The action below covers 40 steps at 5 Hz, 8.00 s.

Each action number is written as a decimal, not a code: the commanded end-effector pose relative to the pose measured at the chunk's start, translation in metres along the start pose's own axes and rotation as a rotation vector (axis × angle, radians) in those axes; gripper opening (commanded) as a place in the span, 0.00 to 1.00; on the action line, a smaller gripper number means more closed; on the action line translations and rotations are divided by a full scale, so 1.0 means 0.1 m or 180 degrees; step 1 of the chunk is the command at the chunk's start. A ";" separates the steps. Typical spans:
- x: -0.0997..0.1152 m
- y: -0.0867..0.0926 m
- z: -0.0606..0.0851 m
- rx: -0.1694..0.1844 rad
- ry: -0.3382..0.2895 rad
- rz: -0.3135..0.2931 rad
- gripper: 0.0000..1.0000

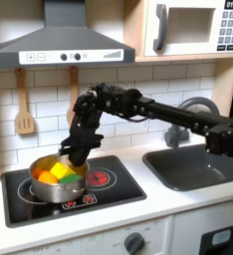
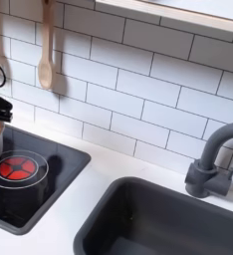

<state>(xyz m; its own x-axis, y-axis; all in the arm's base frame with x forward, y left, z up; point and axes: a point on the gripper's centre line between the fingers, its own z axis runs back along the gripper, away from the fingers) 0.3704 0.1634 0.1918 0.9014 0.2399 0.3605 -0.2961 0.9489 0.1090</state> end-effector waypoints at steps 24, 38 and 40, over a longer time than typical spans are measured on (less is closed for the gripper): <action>-0.62 -0.78 0.56 -0.0553 0.0120 -0.0620 1.00; -0.37 -0.15 -0.11 -0.0367 0.0731 -0.0053 0.00; -0.12 -0.05 -0.20 -0.0331 0.0712 0.0045 0.00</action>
<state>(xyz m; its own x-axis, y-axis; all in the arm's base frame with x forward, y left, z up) 0.3658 0.1618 0.1675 0.9460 0.2897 0.1458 -0.2934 0.9560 0.0045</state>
